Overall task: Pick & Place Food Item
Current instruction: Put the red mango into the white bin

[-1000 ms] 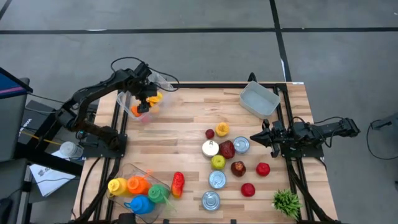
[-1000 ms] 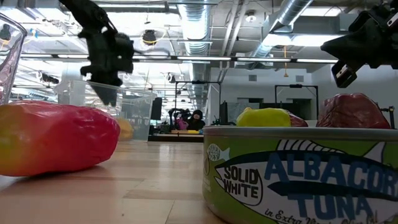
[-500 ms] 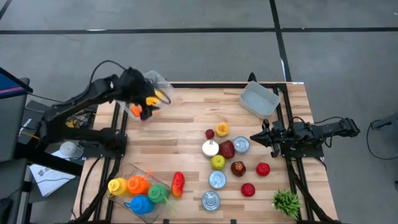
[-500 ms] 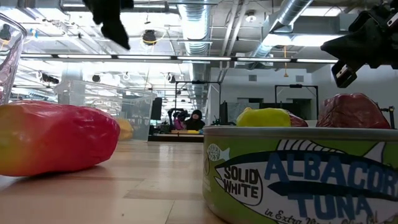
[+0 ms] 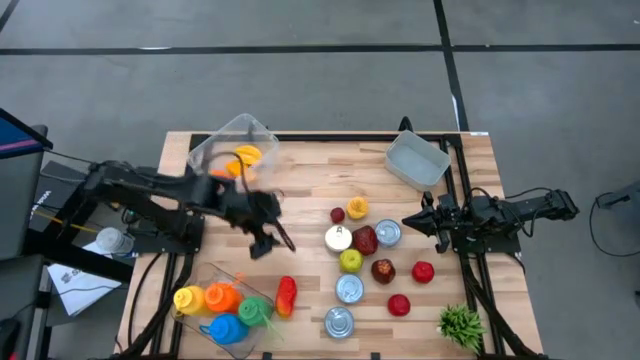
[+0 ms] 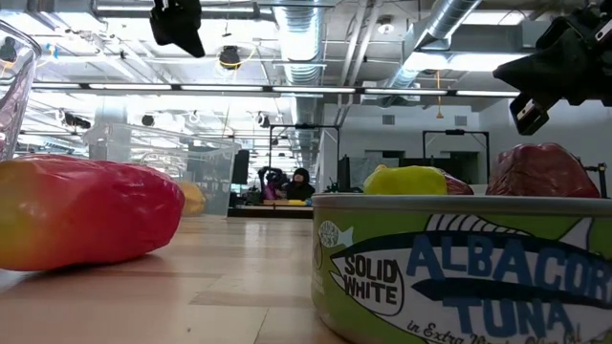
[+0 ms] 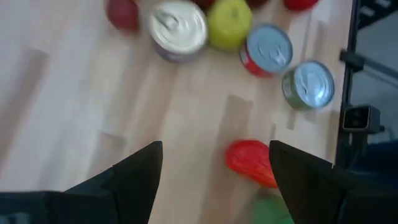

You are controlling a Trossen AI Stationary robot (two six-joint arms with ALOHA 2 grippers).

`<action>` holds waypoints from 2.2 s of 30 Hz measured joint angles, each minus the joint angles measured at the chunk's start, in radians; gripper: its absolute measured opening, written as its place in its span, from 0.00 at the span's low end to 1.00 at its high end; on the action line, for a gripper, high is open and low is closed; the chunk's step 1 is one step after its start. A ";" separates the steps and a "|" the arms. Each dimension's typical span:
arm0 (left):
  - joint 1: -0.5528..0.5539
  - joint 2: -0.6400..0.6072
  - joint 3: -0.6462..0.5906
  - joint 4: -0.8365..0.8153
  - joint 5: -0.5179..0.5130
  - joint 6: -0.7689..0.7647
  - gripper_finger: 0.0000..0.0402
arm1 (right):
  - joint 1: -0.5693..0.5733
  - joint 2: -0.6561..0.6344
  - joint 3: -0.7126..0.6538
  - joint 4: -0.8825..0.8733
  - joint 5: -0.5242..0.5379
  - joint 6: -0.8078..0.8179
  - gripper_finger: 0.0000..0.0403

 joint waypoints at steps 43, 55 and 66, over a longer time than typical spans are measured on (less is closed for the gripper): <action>-0.216 0.574 0.232 -0.051 0.095 -0.963 0.70 | 0.000 0.000 0.000 -0.009 -0.001 0.000 0.02; -0.210 0.574 0.205 0.007 0.148 -0.963 0.70 | 0.000 0.000 0.000 -0.010 -0.001 0.000 0.02; -0.221 0.584 0.206 0.010 0.147 -0.990 0.65 | 0.000 0.000 0.000 -0.010 -0.001 0.000 0.02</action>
